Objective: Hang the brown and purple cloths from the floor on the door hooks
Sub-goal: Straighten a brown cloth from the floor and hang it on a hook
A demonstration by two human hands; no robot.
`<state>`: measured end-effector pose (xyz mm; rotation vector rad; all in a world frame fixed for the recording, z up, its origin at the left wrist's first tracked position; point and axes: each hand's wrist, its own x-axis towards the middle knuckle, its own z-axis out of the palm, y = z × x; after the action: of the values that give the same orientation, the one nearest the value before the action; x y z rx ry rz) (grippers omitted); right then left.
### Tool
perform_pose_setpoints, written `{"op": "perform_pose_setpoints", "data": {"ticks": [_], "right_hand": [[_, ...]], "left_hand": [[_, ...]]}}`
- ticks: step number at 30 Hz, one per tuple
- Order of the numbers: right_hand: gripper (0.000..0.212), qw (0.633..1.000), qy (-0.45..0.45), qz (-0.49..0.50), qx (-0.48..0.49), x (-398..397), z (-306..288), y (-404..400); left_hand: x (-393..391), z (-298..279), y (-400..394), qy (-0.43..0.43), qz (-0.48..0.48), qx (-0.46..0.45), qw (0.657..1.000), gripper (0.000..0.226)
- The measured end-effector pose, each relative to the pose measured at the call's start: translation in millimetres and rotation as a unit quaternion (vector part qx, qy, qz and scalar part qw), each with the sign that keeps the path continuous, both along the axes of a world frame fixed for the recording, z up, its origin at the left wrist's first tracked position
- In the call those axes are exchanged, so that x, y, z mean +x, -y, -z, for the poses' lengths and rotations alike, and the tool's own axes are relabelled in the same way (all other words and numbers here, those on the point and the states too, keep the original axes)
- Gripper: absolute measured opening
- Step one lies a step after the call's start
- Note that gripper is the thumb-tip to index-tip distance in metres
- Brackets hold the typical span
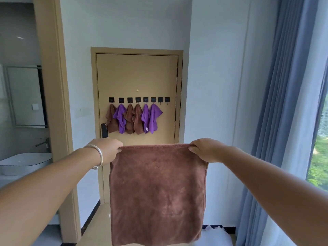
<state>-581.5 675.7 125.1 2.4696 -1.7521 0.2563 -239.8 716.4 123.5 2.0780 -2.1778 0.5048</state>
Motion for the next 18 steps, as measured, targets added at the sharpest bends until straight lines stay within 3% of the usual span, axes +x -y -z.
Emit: {"op": "perform_pose_setpoints", "data": {"ticks": [9,18], "right_hand": [[0.045,1.000,0.009,-0.005,0.022,22.4,12.5,114.9],[0.043,0.999,0.021,-0.032,0.004,-3.7,3.7,271.4]], "left_hand": [[24.7,12.0,115.4,-0.003,0.007,0.030,1.000,0.028],[-3.2,14.5,264.2,0.015,-0.013,0.002,1.000,0.024]]}}
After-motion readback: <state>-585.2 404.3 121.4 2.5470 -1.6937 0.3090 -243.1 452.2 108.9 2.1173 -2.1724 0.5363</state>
